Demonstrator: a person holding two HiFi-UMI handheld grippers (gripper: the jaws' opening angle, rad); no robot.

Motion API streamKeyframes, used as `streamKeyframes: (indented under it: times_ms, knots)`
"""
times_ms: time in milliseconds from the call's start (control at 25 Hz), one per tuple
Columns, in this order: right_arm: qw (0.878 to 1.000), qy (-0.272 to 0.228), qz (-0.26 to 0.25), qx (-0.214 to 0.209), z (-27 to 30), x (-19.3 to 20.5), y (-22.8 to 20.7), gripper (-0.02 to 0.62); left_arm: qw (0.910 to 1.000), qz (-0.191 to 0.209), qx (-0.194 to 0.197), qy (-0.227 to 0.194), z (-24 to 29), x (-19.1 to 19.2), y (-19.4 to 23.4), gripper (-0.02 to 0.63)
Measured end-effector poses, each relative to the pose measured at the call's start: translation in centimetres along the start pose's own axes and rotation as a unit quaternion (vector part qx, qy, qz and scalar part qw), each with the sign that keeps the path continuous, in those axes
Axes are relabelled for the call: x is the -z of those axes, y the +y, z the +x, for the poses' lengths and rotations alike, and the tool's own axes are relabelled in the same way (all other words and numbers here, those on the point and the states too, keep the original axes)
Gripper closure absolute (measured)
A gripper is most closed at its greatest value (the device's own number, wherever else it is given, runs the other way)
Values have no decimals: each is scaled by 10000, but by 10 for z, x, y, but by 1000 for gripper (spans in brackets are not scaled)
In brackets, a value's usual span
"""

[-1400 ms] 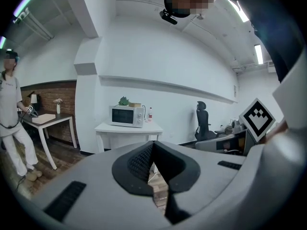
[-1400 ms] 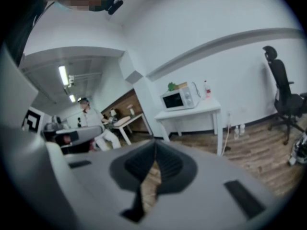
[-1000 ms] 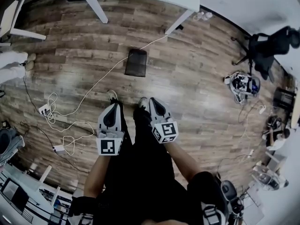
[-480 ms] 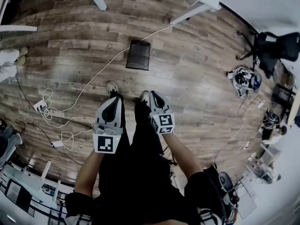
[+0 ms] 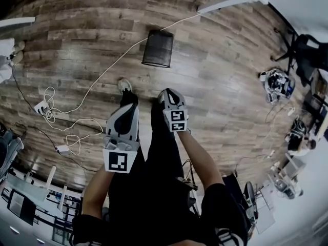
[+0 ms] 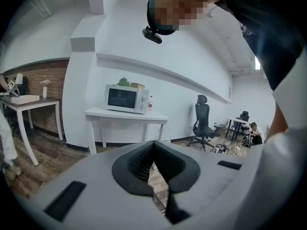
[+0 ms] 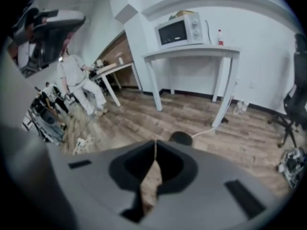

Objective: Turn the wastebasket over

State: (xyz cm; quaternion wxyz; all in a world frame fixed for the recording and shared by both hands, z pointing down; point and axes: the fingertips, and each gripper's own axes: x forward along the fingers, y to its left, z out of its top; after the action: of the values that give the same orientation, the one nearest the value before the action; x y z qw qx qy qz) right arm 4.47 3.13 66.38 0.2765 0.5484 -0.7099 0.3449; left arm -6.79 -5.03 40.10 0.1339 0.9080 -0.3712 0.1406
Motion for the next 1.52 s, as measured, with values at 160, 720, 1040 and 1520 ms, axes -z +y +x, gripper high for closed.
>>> streamKeyframes:
  times_ms: [160,720,1040,1520]
  knots:
    - [9976,580,-384,17,45,43,-13,560,10000,-26,-24,-15,12,20,4,574]
    - [9846,1504,-876,184,168,136,-52,456,9988,-382,-291,-79,49,81,21,574]
    - [9691,1774,-1685,307,222,182,-75,445,9978,-458,-470,-74,64,126,39,575]
    - [9428,1899,-2604,850,289,212,-99,408,9962,-650,-576,72,64,184,52,575]
